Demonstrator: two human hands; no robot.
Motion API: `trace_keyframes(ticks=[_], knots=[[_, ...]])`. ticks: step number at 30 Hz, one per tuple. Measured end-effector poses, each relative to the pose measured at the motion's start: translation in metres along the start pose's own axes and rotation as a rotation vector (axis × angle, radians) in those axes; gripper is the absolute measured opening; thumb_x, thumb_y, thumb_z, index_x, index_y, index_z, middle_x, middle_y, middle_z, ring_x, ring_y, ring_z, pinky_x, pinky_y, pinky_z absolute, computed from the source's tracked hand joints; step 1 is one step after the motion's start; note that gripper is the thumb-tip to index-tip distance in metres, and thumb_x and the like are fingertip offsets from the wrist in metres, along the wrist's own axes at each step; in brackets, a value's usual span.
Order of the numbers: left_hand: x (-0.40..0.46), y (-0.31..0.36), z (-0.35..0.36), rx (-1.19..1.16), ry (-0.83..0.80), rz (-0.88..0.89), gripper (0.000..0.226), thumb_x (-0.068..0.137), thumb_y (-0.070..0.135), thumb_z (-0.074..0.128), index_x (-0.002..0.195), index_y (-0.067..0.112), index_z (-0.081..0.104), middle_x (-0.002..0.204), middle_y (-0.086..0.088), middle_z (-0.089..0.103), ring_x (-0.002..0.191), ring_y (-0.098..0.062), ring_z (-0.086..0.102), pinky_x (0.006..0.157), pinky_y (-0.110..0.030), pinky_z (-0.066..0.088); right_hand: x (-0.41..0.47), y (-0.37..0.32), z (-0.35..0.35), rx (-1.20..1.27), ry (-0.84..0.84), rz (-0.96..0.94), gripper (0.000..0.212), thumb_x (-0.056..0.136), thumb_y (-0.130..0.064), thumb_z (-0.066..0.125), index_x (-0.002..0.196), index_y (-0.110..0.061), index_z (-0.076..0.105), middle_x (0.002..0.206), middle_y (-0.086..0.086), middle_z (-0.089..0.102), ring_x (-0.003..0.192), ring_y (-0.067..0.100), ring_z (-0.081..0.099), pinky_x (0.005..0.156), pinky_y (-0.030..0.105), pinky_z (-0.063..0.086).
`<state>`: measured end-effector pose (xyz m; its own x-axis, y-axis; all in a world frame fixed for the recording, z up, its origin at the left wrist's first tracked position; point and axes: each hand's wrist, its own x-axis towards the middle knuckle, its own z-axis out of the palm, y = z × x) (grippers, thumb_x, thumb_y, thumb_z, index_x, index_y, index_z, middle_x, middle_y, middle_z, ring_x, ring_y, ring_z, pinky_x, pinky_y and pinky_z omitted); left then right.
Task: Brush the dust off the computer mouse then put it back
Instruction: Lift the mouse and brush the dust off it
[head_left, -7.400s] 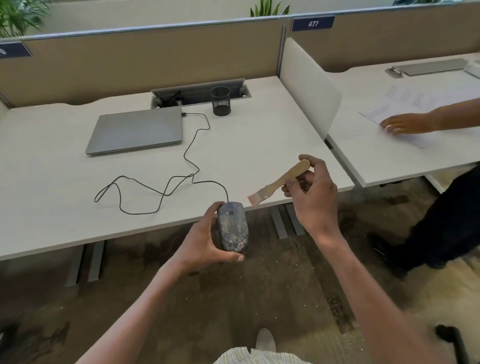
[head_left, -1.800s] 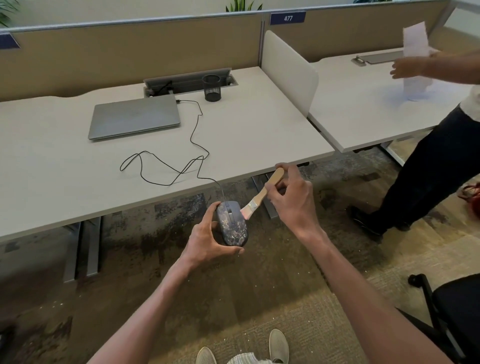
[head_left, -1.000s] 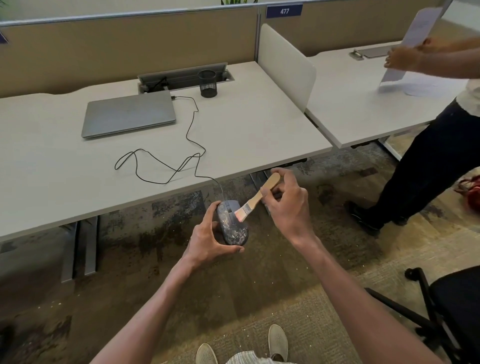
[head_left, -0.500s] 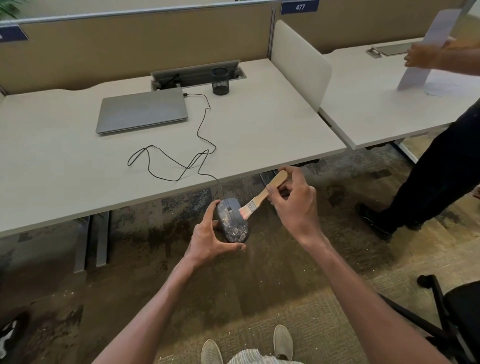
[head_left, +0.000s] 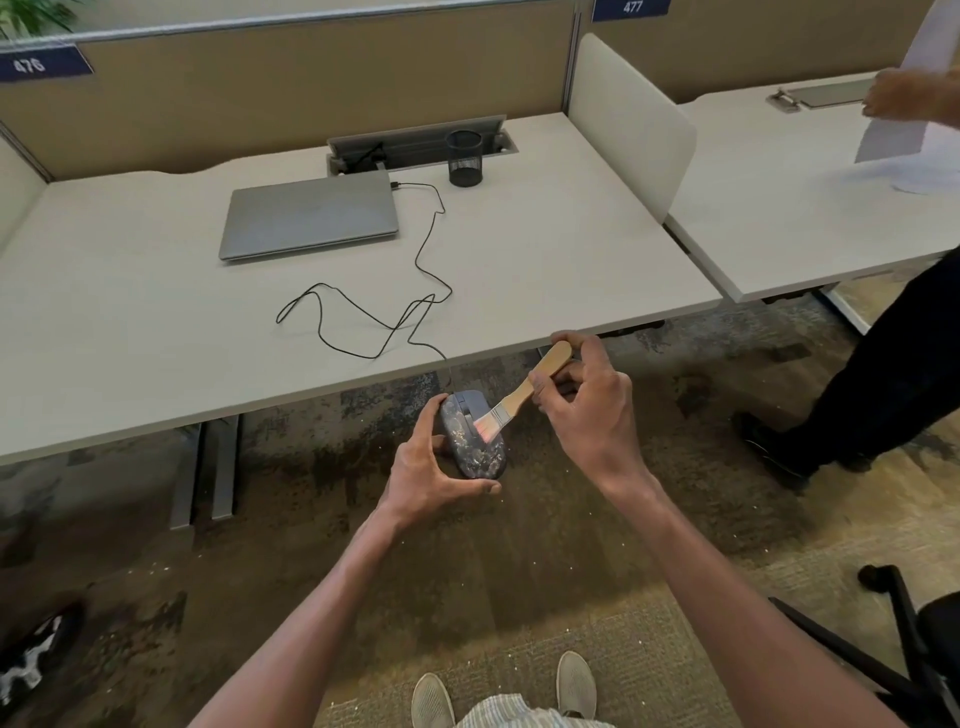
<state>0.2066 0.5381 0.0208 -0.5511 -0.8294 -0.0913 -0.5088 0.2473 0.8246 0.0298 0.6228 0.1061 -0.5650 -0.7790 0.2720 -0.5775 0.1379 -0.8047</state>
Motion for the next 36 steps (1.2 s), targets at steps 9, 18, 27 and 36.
trace_keyframes(ticks=[9, 18, 27, 36], knots=[[-0.003, 0.008, -0.005, -0.026, -0.011, -0.021, 0.127, 0.054, 0.032, 0.097, 0.154, 0.021, 0.020, 0.139, -0.013, 0.058, 0.113, -0.006, 0.054, 0.093, -0.020, 0.042, 0.009, 0.003, -0.005, 0.045, -0.002, 0.013, 0.052, 0.092, -0.019, 0.071, 0.138, -0.012, 0.048, 0.094, 0.004, 0.076, 0.076, 0.011, 0.075, 0.070, 0.021, 0.062], [-0.016, 0.019, 0.000, -0.026, 0.054, -0.066, 0.126, 0.056, 0.034, 0.096, 0.155, 0.023, 0.018, 0.142, -0.012, 0.055, 0.126, -0.022, 0.057, 0.105, -0.033, 0.043, 0.005, 0.001, -0.015, 0.058, -0.082, -0.106, 0.045, 0.090, -0.015, 0.072, 0.130, -0.011, 0.052, 0.090, -0.009, 0.067, 0.078, 0.007, 0.071, 0.069, 0.007, 0.055], [-0.043, 0.026, 0.018, -0.045, 0.107, -0.110, 0.125, 0.055, 0.032, 0.096, 0.154, 0.023, 0.021, 0.141, -0.010, 0.055, 0.110, -0.004, 0.052, 0.093, -0.019, 0.042, -0.006, 0.028, -0.028, 0.034, -0.146, -0.136, 0.037, 0.090, -0.013, 0.072, 0.122, -0.009, 0.055, 0.091, -0.002, 0.069, 0.079, 0.008, 0.068, 0.065, 0.002, 0.051], [-0.053, 0.034, 0.032, -0.050, 0.174, -0.135, 0.127, 0.053, 0.035, 0.096, 0.154, 0.022, 0.020, 0.145, -0.010, 0.052, 0.120, -0.013, 0.058, 0.096, -0.021, 0.046, -0.006, 0.027, -0.043, 0.092, -0.151, -0.173, 0.036, 0.090, -0.015, 0.072, 0.121, -0.011, 0.054, 0.092, -0.008, 0.067, 0.080, 0.008, 0.071, 0.069, 0.007, 0.055]])
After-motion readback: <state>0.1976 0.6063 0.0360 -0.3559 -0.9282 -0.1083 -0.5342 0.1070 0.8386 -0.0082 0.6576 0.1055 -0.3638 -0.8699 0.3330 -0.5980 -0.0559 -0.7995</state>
